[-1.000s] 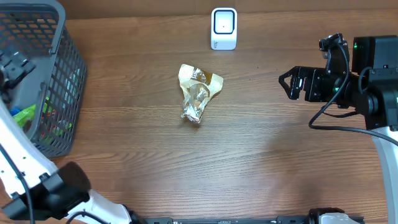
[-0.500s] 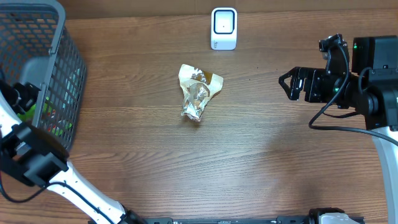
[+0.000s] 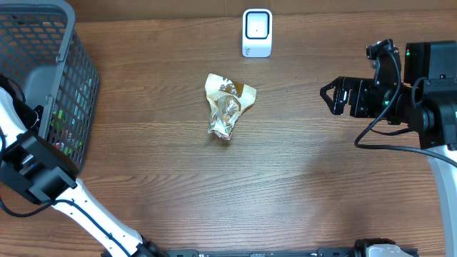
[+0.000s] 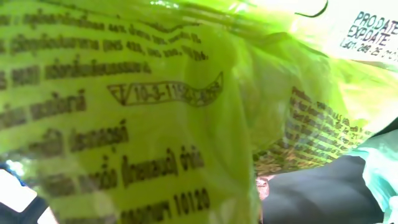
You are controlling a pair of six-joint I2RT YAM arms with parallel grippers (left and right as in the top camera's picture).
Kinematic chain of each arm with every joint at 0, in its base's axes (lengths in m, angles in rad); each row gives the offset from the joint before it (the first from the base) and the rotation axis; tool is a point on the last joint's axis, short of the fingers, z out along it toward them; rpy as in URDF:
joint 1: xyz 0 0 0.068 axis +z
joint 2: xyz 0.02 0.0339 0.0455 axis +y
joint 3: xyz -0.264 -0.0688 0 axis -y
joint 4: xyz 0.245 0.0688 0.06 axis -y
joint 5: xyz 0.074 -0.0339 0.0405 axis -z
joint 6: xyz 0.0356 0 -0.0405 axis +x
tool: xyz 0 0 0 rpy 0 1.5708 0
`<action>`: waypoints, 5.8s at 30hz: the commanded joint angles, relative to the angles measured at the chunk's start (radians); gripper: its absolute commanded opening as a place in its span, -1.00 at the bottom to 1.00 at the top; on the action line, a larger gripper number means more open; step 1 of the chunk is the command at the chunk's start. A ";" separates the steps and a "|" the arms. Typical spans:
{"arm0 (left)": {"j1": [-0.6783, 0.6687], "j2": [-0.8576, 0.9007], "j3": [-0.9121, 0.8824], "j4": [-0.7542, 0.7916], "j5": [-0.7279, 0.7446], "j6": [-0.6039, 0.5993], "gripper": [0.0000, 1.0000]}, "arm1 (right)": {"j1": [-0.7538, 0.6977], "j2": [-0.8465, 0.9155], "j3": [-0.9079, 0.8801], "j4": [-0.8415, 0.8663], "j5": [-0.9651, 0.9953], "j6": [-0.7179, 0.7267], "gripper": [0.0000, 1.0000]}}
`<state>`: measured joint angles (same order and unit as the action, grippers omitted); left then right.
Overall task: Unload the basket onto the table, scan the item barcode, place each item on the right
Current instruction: 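Grasp the green snack packet in the basket and place it on the table, then reach into the basket and grasp the blue snack bar with the left gripper, then carry the blue bar out and release it beside the beige bag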
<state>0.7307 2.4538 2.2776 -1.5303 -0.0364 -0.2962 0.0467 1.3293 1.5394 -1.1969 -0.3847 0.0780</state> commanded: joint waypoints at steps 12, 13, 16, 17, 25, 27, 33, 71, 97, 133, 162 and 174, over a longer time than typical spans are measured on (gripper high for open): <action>-0.124 -0.599 0.109 0.020 0.028 0.029 -0.92 | 0.004 -0.003 0.025 0.008 0.002 0.001 1.00; -0.159 -0.647 0.109 0.018 0.026 0.032 -0.92 | 0.004 -0.003 0.025 0.008 0.002 0.001 1.00; -0.285 -0.733 0.109 0.016 0.027 0.032 -0.91 | 0.004 -0.003 0.025 0.013 0.002 0.001 1.00; -0.315 -0.739 0.108 0.013 0.027 0.036 -0.92 | 0.004 -0.003 0.025 0.014 0.002 0.001 1.00; -0.693 -0.674 -0.029 -0.029 0.029 0.030 -0.92 | 0.004 -0.003 0.025 0.023 0.002 0.001 1.00; -0.745 -0.650 -0.091 -0.028 0.029 0.024 -0.92 | 0.004 -0.003 0.025 0.023 0.002 0.001 1.00; -0.854 -0.587 -0.290 0.059 0.027 0.004 -0.92 | 0.004 -0.003 0.025 0.023 0.002 0.001 1.00; 0.056 0.011 0.130 -0.014 -0.089 0.139 0.54 | 0.004 0.023 0.025 0.009 0.001 0.002 1.00; 0.073 0.044 -0.082 0.130 -0.081 0.023 -0.91 | 0.004 0.023 0.025 0.023 0.002 0.001 1.00; -0.772 -0.420 0.276 -0.137 0.206 0.097 -0.92 | 0.004 0.023 0.025 0.021 0.002 0.001 1.00; -1.024 -0.414 -0.417 0.117 0.065 -0.206 -0.19 | 0.004 0.023 0.025 0.005 0.002 0.001 1.00; -0.914 -0.422 0.010 0.024 0.062 -0.113 -0.06 | 0.004 0.023 0.025 0.005 0.002 0.000 1.00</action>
<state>-0.2478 2.0659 2.0659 -1.4700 0.0406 -0.4637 0.0467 1.3552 1.5394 -1.1957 -0.3851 0.0780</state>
